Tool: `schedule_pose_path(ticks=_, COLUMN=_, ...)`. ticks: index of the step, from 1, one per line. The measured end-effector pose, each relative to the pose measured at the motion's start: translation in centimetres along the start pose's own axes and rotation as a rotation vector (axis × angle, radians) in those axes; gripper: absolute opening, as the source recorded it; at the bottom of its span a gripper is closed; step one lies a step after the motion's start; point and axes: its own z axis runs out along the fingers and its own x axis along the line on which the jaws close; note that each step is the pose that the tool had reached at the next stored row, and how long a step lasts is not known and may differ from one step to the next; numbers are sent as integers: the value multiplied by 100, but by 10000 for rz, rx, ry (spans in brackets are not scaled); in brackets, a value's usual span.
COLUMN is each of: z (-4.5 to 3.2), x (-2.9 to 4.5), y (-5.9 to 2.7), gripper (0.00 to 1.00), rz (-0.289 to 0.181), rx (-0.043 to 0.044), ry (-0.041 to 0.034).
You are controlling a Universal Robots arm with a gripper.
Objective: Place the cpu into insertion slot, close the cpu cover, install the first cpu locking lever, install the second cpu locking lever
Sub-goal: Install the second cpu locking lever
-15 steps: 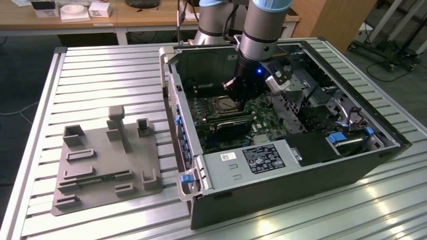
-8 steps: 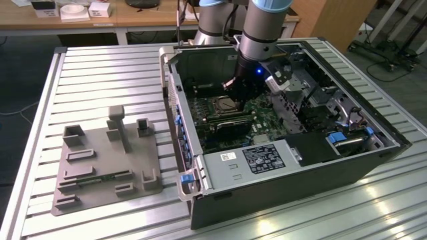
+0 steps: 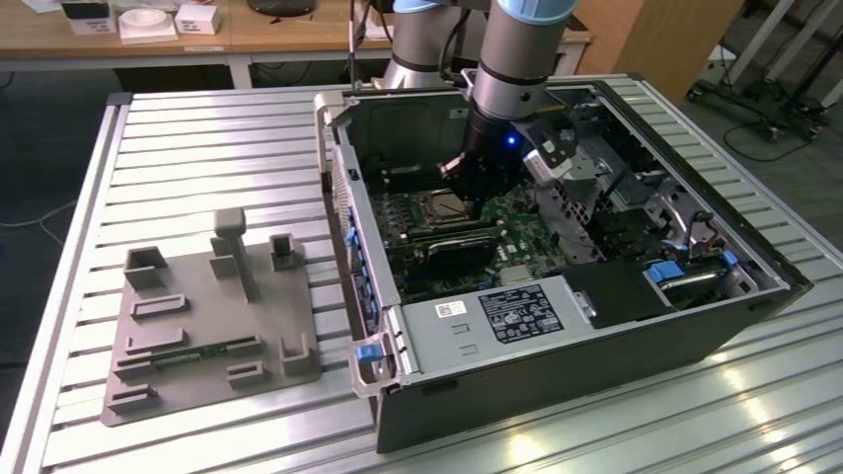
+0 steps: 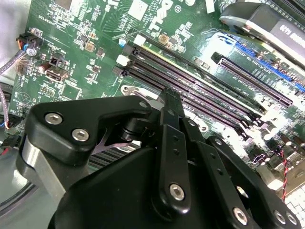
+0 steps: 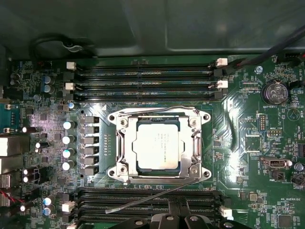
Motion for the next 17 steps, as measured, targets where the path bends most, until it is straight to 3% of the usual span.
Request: schedule_pose_path(ticks=17, z=3, x=178, y=-2, gripper=10, rz=-23, rx=-1, ry=0)
